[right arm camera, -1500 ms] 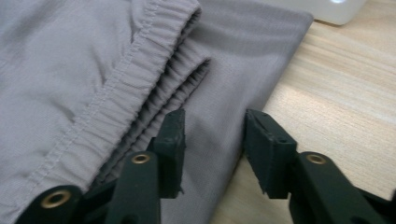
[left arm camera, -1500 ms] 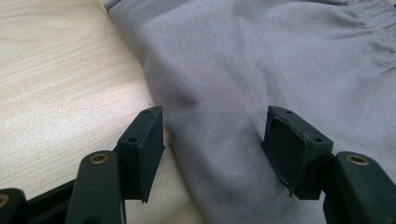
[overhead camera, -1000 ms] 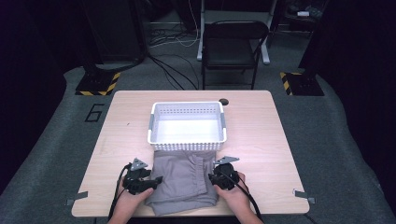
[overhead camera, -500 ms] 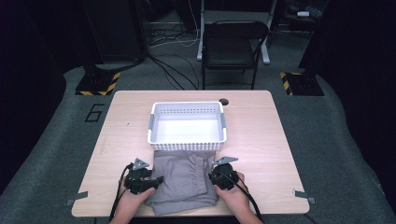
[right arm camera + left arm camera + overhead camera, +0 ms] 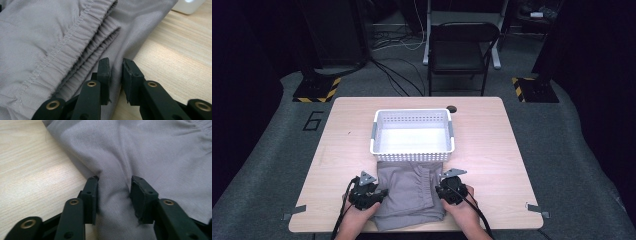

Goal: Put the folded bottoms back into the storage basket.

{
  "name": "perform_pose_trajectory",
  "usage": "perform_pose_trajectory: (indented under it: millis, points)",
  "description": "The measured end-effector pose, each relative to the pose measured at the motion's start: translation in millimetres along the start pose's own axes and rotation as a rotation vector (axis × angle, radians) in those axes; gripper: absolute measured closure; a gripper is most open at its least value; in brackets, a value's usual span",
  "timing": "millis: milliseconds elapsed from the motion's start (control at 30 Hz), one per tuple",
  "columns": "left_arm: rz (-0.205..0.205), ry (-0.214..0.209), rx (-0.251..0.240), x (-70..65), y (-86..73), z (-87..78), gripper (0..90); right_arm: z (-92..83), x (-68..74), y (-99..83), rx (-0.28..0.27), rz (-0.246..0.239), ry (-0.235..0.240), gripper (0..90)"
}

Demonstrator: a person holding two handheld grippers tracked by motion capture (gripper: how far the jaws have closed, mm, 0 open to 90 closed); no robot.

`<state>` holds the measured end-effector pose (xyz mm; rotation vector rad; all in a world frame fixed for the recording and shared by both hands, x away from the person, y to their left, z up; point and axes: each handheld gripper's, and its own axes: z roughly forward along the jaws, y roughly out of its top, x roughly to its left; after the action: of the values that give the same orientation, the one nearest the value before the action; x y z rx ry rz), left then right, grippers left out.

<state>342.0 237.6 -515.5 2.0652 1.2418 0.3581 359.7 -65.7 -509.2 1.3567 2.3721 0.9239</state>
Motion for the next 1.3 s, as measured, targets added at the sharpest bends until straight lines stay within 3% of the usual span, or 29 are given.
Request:
perform_pose_trajectory:
  millis: [200,367,533,600,667,833,1000,1300]
  points:
    - [-0.019,-0.002,-0.007,-0.1,-0.2,-0.2,65.8,-0.4,1.0,0.1,0.005,-0.002,0.014,82.6]
    - [-0.063,-0.005,-0.028,-2.7,0.4,-2.6,73.0,-1.3,1.2,0.4,0.013,0.022,0.017,85.4]
    - [-0.053,0.007,-0.034,-5.3,1.9,-5.3,75.6,-2.9,0.8,0.9,0.005,0.016,0.019,86.1]
    - [-0.049,0.003,-0.034,-5.5,2.5,-6.6,76.5,-5.5,1.5,1.5,0.0,0.043,0.02,86.4]
    - [-0.043,0.002,-0.036,-6.0,3.2,-8.1,76.9,-7.0,-0.9,2.2,-0.015,0.029,0.026,86.5]
    - [-0.048,0.001,-0.052,-9.1,6.3,-14.5,77.7,-14.3,0.1,3.7,-0.036,0.058,0.039,87.1]
    - [-0.051,-0.013,-0.063,-10.0,9.2,-20.8,78.0,-21.4,-1.1,4.7,-0.05,0.046,0.067,87.5]
    - [-0.077,-0.02,-0.075,-11.7,13.5,-29.3,78.2,-31.3,-3.5,7.0,-0.067,0.094,0.123,87.5]
